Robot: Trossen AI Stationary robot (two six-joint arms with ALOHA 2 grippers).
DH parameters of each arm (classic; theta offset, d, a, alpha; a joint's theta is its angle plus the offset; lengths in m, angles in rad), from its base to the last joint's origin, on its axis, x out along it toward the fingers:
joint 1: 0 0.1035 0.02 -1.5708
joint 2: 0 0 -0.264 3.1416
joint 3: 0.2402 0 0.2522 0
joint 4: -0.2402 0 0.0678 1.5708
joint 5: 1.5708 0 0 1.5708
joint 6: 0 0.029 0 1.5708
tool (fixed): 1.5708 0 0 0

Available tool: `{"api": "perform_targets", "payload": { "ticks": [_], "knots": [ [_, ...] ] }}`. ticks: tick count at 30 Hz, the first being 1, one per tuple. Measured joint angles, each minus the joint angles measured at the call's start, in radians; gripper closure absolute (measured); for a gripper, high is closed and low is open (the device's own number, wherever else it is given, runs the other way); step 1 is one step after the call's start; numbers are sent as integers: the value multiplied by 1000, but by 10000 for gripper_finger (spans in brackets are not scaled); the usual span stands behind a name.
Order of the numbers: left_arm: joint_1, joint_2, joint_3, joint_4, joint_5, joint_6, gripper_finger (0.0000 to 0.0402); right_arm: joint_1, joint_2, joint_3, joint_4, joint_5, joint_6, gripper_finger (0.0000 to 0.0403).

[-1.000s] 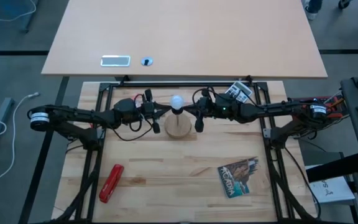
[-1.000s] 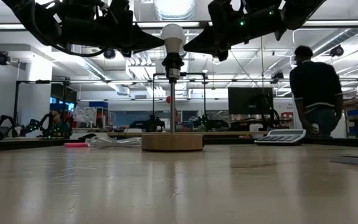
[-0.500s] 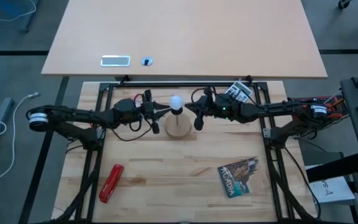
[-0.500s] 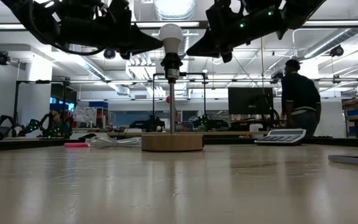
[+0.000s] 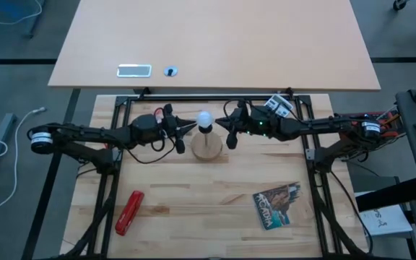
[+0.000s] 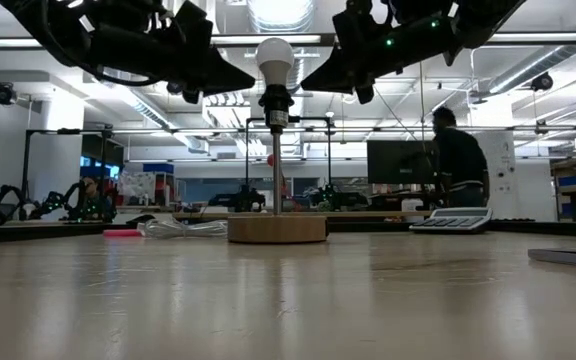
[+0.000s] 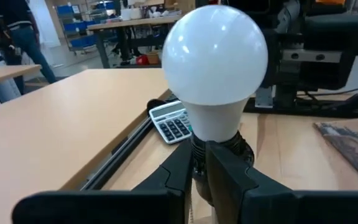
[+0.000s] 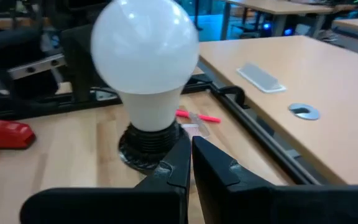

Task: Screw lightbulb
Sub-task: Insert the lightbulb into the lamp

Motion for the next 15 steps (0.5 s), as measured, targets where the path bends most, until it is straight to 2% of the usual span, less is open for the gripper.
{"api": "perform_targets", "payload": {
  "ticks": [13,15],
  "knots": [
    [0,-3,0,41,-3,-77,361,-13,0,0,14,-59,-160,390],
    [0,-3,0,42,-39,-101,361,-13,0,0,8,-71,-165,390]
  ]
}}
